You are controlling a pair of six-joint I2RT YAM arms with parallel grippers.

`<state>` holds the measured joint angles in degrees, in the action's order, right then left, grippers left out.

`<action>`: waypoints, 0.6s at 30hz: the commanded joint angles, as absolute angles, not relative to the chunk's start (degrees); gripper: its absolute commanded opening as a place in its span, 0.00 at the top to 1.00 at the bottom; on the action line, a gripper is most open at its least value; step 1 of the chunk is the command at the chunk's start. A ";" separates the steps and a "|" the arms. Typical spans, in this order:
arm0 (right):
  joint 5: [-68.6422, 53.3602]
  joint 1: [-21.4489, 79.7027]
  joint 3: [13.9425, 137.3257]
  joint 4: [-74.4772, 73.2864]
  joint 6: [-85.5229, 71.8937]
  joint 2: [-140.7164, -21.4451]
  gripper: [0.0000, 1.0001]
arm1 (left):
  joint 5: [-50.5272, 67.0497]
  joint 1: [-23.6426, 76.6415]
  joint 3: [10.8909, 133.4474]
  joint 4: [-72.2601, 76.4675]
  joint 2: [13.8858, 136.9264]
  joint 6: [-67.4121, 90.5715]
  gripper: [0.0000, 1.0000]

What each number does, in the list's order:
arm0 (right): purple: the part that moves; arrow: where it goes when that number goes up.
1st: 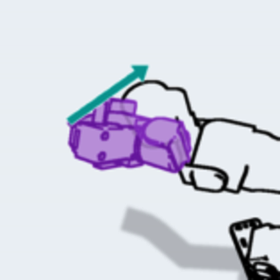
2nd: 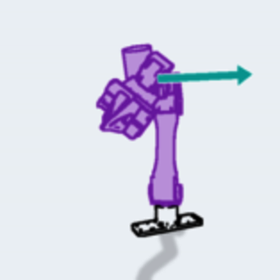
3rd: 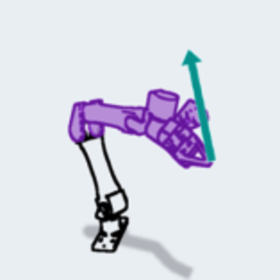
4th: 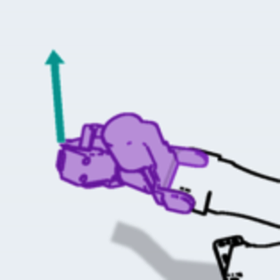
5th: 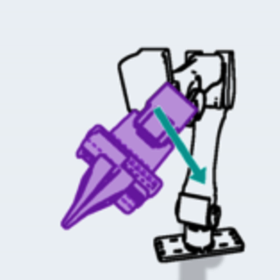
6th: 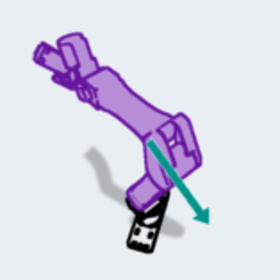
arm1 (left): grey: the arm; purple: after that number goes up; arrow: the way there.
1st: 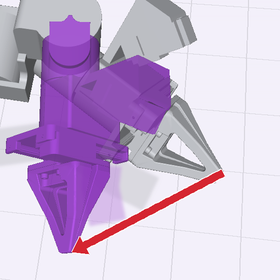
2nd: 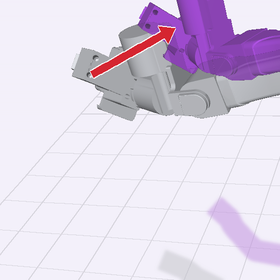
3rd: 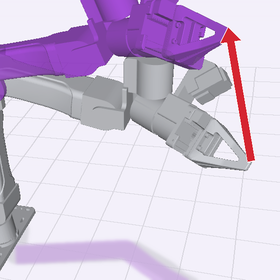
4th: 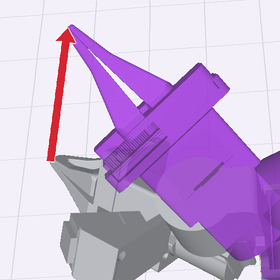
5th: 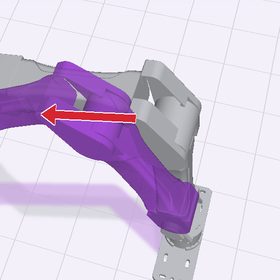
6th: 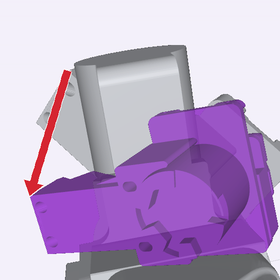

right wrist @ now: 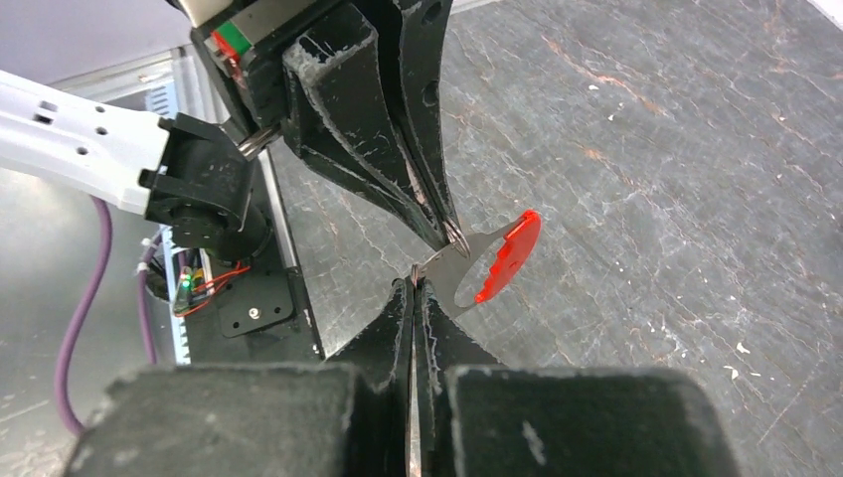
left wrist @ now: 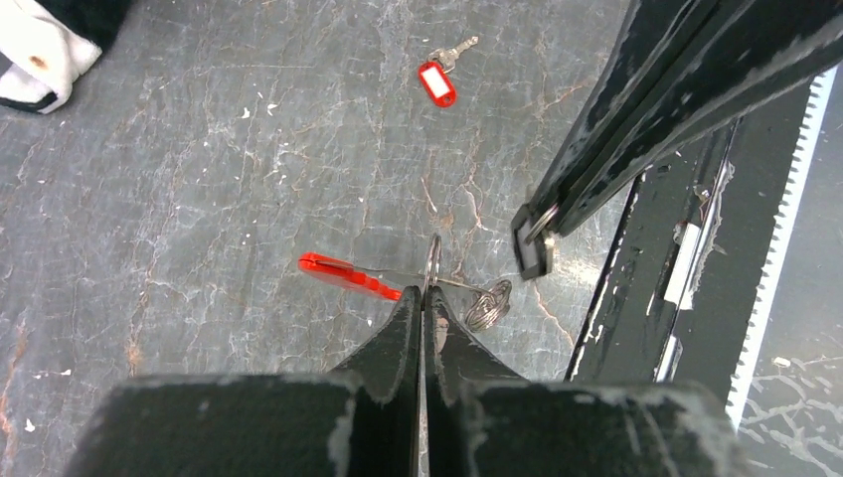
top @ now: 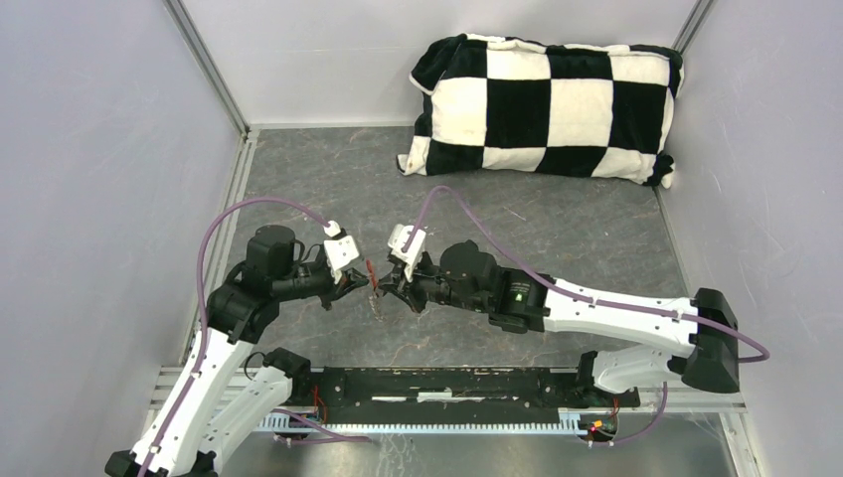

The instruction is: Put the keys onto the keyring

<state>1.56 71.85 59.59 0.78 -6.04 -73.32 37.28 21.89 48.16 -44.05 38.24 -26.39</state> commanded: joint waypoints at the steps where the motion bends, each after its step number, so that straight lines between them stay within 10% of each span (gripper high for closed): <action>1: 6.66 73.16 64.07 0.15 -4.09 -75.61 1.00 | 36.23 21.92 50.85 -42.28 38.21 -23.74 0.98; 18: 11.21 75.01 65.79 5.18 -5.67 -79.68 1.00 | 35.86 21.90 50.89 -42.57 37.80 -24.43 0.98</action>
